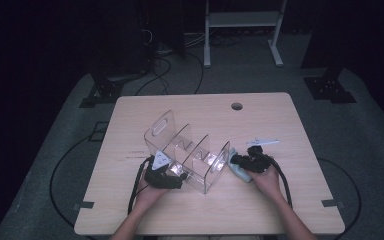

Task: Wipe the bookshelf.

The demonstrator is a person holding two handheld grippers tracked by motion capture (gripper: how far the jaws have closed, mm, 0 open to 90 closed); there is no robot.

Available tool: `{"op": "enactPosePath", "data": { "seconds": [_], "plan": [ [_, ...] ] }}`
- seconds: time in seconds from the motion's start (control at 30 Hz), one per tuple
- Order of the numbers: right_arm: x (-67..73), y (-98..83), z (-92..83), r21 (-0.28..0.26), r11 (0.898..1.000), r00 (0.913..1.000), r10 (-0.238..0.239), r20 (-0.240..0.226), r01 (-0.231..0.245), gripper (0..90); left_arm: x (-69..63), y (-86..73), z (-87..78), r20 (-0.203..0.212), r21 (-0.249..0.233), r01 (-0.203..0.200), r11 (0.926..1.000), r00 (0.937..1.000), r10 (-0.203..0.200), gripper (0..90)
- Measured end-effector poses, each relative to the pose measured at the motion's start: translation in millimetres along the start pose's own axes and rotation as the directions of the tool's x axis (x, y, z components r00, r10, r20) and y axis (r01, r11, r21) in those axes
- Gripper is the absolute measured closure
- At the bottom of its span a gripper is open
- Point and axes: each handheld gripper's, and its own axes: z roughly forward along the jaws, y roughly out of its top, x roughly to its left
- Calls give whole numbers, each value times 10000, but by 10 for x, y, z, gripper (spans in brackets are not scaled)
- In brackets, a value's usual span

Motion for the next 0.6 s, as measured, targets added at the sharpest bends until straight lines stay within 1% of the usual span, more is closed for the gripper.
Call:
{"op": "enactPosePath", "data": {
  "seconds": [0.03,0.1,0.13,0.17,0.27,0.37,0.47,0.5,0.53,0.6],
  "plan": [
    [-17,5,29,94,9997,9997,210,-78,-210,814,-1,1,-1,-10,12,6,10000,10000,-6,71],
    [-28,48,20,152,9994,9994,302,-175,-300,816,2,-2,-1,0,30,14,10000,10000,-14,70],
    [-26,73,-1,73,9997,9994,249,-228,-248,816,-1,-2,0,-8,29,48,10000,10000,-48,70],
    [-10,119,-54,-111,9997,9991,202,-371,-207,816,0,-2,0,-3,25,41,10000,10000,-41,70],
    [15,188,-154,-548,9985,9984,-2,-563,-29,816,-2,-1,1,-13,34,58,10000,10000,-58,70],
    [-14,161,-115,-354,9993,9981,107,-608,-128,817,-6,2,2,-26,25,51,10000,10000,-51,70],
    [-65,70,29,199,9995,9986,263,-468,-254,817,-5,3,-3,-45,53,34,10000,10000,-34,70],
    [-72,62,46,276,9992,9984,294,-482,-281,817,-6,2,-4,-43,68,66,10000,10000,-66,70],
    [-70,75,39,255,9993,9982,296,-512,-283,817,3,-1,-4,-25,59,22,10000,10000,-22,70],
    [-45,130,-12,41,9999,9986,139,-520,-137,817,2,0,-3,-39,77,74,9999,10000,-74,70]
  ]
}}
